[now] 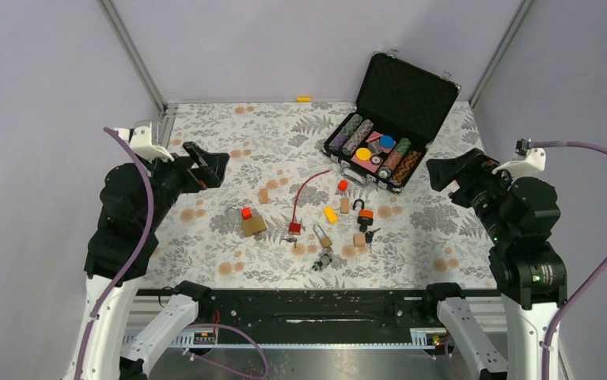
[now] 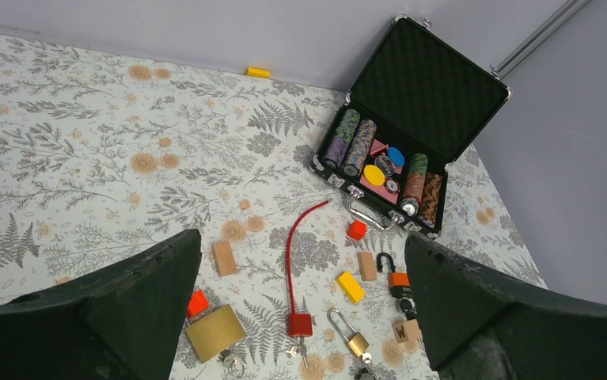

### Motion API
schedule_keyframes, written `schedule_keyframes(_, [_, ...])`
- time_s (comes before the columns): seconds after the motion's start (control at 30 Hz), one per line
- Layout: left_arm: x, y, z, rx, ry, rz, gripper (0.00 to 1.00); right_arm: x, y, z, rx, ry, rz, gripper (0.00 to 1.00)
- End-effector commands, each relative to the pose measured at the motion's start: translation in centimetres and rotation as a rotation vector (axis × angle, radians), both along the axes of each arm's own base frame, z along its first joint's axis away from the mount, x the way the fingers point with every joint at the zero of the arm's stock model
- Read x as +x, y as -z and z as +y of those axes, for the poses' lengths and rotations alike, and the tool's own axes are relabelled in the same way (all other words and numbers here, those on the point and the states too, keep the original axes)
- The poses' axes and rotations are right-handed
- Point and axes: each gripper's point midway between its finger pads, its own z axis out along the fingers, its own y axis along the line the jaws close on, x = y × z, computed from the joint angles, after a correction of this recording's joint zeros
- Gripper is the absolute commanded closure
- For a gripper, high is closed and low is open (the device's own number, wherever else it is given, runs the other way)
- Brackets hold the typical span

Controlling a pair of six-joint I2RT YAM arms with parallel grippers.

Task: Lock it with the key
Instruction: Pick up the lock from the center of the board.

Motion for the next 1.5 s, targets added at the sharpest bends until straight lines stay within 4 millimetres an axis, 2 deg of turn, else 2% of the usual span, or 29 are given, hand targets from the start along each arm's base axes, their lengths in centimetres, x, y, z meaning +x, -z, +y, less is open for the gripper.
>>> schedule_keyframes(0.0, [-0.7,-0.3,0.2,-0.031,-0.001,-0.048,0.01,0.9,2.2,0.9,0.001,-0.05,0.067,0.11])
schedule_keyframes(0.13, [-1.1,1.4,-0.9,-0.041,0.062,-0.047,0.01,1.3,4.7,3.2,-0.005,-0.201,0.146,0.12])
schedule_keyframes(0.33, [-0.5,7.2,-2.0,-0.063,0.098,0.094,0.01,2.8,10.4,6.1,0.05,-0.321,0.278,0.16])
schedule_keyframes(0.47, [0.2,12.1,-2.0,-0.075,0.061,0.213,0.01,3.6,14.3,10.3,-0.038,-0.399,0.358,0.13])
schedule_keyframes(0.6, [0.7,14.8,-1.0,-0.059,-0.011,0.284,0.01,4.8,17.4,15.9,-0.147,-0.483,0.429,0.05])
schedule_keyframes(0.63, [0.8,15.1,-0.6,-0.051,-0.039,0.294,0.01,4.9,17.3,17.2,-0.166,-0.504,0.419,0.04])
schedule_keyframes(0.67, [0.8,15.2,-0.1,-0.044,-0.063,0.298,0.01,5.3,18.5,18.9,-0.196,-0.524,0.451,0.03])
schedule_keyframes(0.73, [0.9,15.0,1.2,-0.025,-0.137,0.295,0.01,5.6,19.3,22.4,-0.246,-0.567,0.465,0.01])
schedule_keyframes(0.9, [0.0,12.8,4.5,-0.011,-0.304,0.242,0.01,5.8,22.1,31.6,-0.394,-0.67,0.49,0.0])
schedule_keyframes(1.07, [-2.1,10.6,8.3,-0.012,-0.486,0.176,0.01,4.8,25.0,38.7,-0.529,-0.742,0.493,0.01])
schedule_keyframes(1.2, [-3.9,8.7,10.1,-0.036,-0.554,0.103,0.01,4.3,27.6,41.8,-0.635,-0.756,0.515,0.0])
schedule_keyframes(1.47, [-6.6,5.9,11.8,-0.084,-0.606,-0.009,0.01,3.9,31.4,44.6,-0.778,-0.761,0.562,0.0])
